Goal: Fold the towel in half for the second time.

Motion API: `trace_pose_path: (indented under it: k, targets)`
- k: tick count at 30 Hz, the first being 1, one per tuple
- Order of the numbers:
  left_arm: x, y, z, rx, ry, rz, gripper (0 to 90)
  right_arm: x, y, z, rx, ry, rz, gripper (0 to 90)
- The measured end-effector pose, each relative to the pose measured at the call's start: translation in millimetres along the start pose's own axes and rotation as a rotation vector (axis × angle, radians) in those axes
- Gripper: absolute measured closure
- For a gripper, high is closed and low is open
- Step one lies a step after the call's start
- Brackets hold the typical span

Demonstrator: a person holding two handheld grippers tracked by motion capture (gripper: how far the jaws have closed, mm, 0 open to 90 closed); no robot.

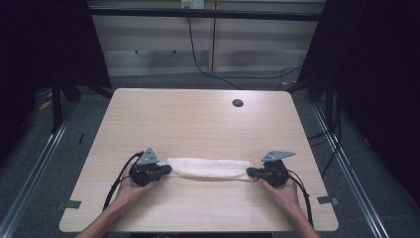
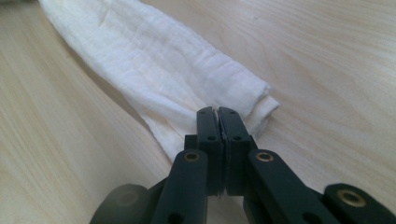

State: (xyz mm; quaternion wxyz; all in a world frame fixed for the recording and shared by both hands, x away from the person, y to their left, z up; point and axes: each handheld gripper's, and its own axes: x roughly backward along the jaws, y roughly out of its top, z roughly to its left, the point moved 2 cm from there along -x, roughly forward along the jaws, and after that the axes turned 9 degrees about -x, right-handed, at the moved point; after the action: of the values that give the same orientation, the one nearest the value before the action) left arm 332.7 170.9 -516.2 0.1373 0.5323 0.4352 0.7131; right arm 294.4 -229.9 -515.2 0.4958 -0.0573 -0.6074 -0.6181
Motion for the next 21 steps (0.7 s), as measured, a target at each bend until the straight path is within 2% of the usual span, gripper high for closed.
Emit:
trace_pose_path:
  k: [4, 6, 12, 15, 17, 19, 21]
  targets:
    - [1.7, 0.3, 0.9, 0.014, -0.020, -0.014, 83.9, 0.9, 0.1, -2.3, -0.024, 0.028, -0.017, 87.1]
    - [3.4, 1.1, 0.8, 0.023, -0.035, -0.022, 82.2, 3.3, 0.7, -2.0, -0.028, 0.034, -0.033, 83.8]
    - [16.2, 7.2, -5.6, 0.041, -0.052, -0.075, 70.5, 18.0, 1.2, 5.3, -0.056, 0.100, -0.090, 75.3]
    - [30.7, 11.8, -9.8, 0.044, -0.024, -0.117, 66.5, 29.9, 1.2, 11.6, -0.073, 0.131, -0.130, 70.7]
    - [39.9, 14.2, -11.7, 0.064, -0.029, -0.142, 60.1, 39.3, 1.4, 16.7, -0.077, 0.140, -0.160, 68.2]
    - [48.5, 14.3, -10.6, 0.086, -0.023, -0.144, 53.1, 48.6, 1.5, 20.2, -0.079, 0.140, -0.193, 64.7]
    - [55.7, 12.5, -7.9, 0.116, 0.002, -0.132, 47.1, 56.7, 0.7, 21.5, -0.094, 0.126, -0.221, 58.4]
